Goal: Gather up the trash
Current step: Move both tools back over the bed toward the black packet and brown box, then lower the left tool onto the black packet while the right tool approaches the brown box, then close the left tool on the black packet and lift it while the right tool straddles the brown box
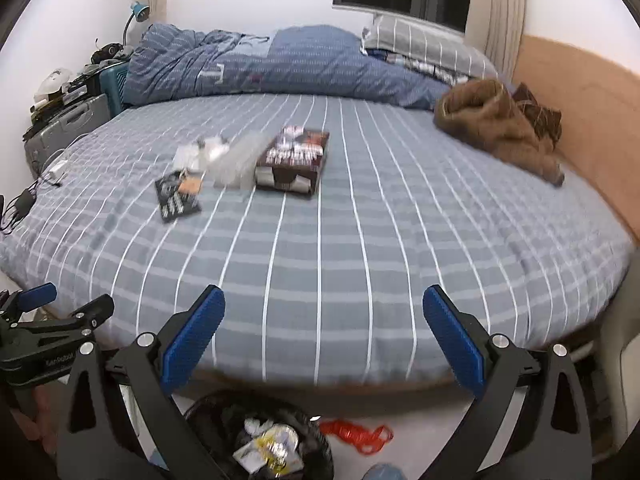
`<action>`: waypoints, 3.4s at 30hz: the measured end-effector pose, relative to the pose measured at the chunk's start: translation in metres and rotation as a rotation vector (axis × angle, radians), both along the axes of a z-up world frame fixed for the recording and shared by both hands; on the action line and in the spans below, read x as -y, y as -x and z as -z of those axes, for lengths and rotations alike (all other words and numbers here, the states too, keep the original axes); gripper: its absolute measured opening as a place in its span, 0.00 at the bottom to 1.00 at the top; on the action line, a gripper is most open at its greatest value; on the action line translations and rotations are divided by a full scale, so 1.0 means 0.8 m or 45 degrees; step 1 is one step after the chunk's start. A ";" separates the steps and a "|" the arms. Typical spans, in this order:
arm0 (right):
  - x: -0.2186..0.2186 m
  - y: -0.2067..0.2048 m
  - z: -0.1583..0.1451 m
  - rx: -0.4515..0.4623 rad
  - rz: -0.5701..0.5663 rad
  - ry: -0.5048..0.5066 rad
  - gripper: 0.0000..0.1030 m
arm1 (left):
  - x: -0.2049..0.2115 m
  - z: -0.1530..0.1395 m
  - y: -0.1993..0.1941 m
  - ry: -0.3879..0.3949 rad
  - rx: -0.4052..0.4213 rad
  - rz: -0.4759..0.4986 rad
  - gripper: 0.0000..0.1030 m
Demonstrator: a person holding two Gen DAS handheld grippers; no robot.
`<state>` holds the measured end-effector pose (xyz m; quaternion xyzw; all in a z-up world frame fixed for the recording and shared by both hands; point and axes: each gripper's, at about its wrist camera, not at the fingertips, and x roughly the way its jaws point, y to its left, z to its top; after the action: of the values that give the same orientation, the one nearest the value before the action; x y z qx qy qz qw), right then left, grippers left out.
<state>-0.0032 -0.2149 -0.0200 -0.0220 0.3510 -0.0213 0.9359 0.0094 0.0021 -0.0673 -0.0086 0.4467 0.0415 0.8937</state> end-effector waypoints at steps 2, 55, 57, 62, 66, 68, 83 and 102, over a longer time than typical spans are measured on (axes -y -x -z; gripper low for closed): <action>-0.001 -0.019 0.000 0.014 0.005 0.018 0.93 | -0.004 0.001 -0.026 -0.005 -0.002 -0.014 0.94; -0.054 -0.344 0.085 -0.193 0.106 -0.100 0.86 | 0.003 0.064 -0.253 -0.021 -0.080 -0.086 0.47; -0.052 -0.343 0.084 -0.194 0.096 -0.106 0.86 | 0.001 0.063 -0.253 -0.010 -0.072 -0.084 0.45; -0.049 -0.338 0.083 -0.187 0.096 -0.112 0.85 | -0.003 0.060 -0.249 0.006 -0.053 -0.083 0.39; -0.047 -0.333 0.079 -0.178 0.086 -0.106 0.85 | -0.007 0.055 -0.243 0.034 -0.051 -0.065 0.32; -0.046 -0.330 0.077 -0.174 0.085 -0.103 0.85 | -0.010 0.050 -0.239 0.066 -0.044 -0.050 0.30; -0.044 -0.301 0.063 -0.142 0.054 -0.060 0.85 | -0.014 0.041 -0.231 0.101 -0.058 -0.012 0.37; -0.051 -0.302 0.067 -0.151 0.014 -0.045 0.85 | -0.016 0.035 -0.227 0.113 -0.063 0.010 0.05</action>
<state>0.2383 -0.1743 -0.0740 -0.0049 0.4062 -0.0188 0.9136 0.1911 0.0149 -0.0956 -0.0457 0.4700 0.0184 0.8813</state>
